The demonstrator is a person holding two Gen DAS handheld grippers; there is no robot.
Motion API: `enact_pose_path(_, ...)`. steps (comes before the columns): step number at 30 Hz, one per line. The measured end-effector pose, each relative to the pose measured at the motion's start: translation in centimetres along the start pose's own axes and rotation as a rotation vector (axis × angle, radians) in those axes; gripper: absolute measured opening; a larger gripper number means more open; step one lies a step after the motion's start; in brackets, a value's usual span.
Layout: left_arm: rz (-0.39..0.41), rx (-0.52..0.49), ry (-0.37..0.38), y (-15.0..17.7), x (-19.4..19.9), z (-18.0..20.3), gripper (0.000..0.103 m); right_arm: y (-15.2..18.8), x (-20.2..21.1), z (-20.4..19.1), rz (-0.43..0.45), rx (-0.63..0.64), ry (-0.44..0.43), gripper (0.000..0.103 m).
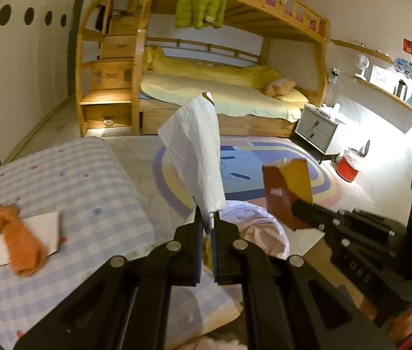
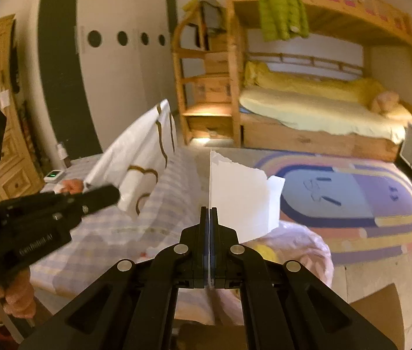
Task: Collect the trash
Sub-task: 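Carry both papers over the bin and open both grippers, then move both grippers back over the orange cloth on the table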
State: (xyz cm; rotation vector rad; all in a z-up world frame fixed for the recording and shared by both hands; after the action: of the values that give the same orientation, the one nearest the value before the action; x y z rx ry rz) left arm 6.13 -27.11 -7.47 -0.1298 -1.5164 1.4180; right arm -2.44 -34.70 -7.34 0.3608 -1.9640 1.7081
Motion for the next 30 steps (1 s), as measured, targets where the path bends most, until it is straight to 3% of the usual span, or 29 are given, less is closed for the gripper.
enact_pose_path(6,-0.038,-0.007,0.019,-0.5,-3.2,1.6,0.003,1.6,-2.6,3.5,-0.048,-0.072,-0.022,0.000)
enact_pose_path(9,-0.063,-0.011,0.024,-0.6,-4.6,2.3,0.003,2.5,-3.7,5.0,-0.072,-0.118,0.006,0.007)
enact_pose_path(13,-0.101,-0.025,0.036,-0.1,-6.1,3.1,0.003,3.3,-4.0,6.7,-0.073,-0.172,0.047,0.027)
enact_pose_path(18,-0.148,-0.043,0.072,0.5,-7.8,4.6,0.004,3.6,-3.0,8.6,-0.040,-0.218,0.084,0.027)
enact_pose_path(20,-0.156,-0.058,0.087,0.6,-8.4,5.3,0.010,3.4,-2.3,9.5,-0.016,-0.246,0.099,0.027)
enact_pose_path(21,-0.162,-0.068,0.094,0.6,-8.7,5.7,0.025,3.3,-2.0,9.9,-0.008,-0.254,0.100,0.027)
enact_pose_path(22,-0.162,-0.070,0.088,0.7,-8.8,5.6,0.048,3.1,-1.5,10.1,0.005,-0.263,0.103,0.027)
enact_pose_path(23,-0.156,-0.066,0.080,0.6,-8.8,5.5,0.055,3.0,-1.4,10.4,0.008,-0.264,0.102,0.027)
enact_pose_path(30,-0.101,-0.006,0.024,0.0,-6.6,2.7,0.057,2.1,0.2,9.6,0.035,-0.247,0.077,0.027)
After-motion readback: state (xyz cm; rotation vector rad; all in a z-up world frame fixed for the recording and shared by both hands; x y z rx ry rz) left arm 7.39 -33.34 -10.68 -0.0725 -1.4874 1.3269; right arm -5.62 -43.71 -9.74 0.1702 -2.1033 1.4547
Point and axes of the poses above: each gripper's, at about its wrist camera, not at the fingertips, and x roughly against the way its jaws point, z to its right, y to its underside, the point moved 5 cm from there along -x, roughly the way its jaws point, and after that the axes turned 3 degrees about x, right-handed, at the moved point
